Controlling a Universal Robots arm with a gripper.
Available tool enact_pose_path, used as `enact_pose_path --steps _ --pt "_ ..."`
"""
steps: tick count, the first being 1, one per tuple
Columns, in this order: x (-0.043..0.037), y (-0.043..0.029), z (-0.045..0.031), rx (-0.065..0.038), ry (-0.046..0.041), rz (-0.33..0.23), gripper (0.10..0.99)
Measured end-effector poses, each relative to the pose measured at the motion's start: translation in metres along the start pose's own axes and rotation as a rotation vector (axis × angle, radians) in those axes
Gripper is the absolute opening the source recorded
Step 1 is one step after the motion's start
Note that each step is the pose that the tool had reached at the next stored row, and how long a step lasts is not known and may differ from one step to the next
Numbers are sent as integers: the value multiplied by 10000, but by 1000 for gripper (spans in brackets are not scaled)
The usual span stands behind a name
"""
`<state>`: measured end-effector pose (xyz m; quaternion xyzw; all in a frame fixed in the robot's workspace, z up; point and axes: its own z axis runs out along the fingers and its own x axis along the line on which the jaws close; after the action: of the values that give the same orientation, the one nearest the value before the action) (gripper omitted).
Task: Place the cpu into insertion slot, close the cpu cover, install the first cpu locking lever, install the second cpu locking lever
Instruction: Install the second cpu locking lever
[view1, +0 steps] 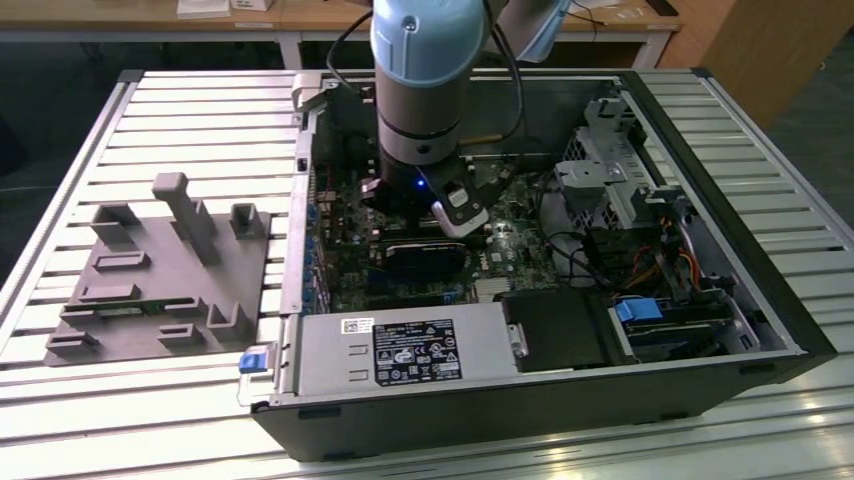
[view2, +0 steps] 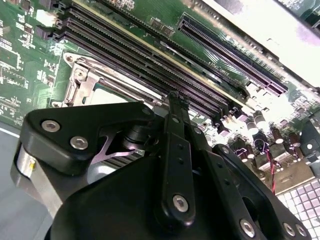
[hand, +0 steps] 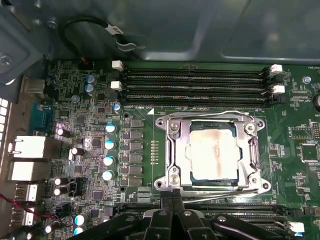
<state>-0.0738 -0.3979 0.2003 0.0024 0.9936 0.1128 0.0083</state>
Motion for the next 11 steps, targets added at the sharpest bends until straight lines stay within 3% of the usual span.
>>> enact_pose_path --steps 7,11 --pt "10 -7 33 -50 -1 0 106" --pt "10 -10 46 -177 -1 2 106"
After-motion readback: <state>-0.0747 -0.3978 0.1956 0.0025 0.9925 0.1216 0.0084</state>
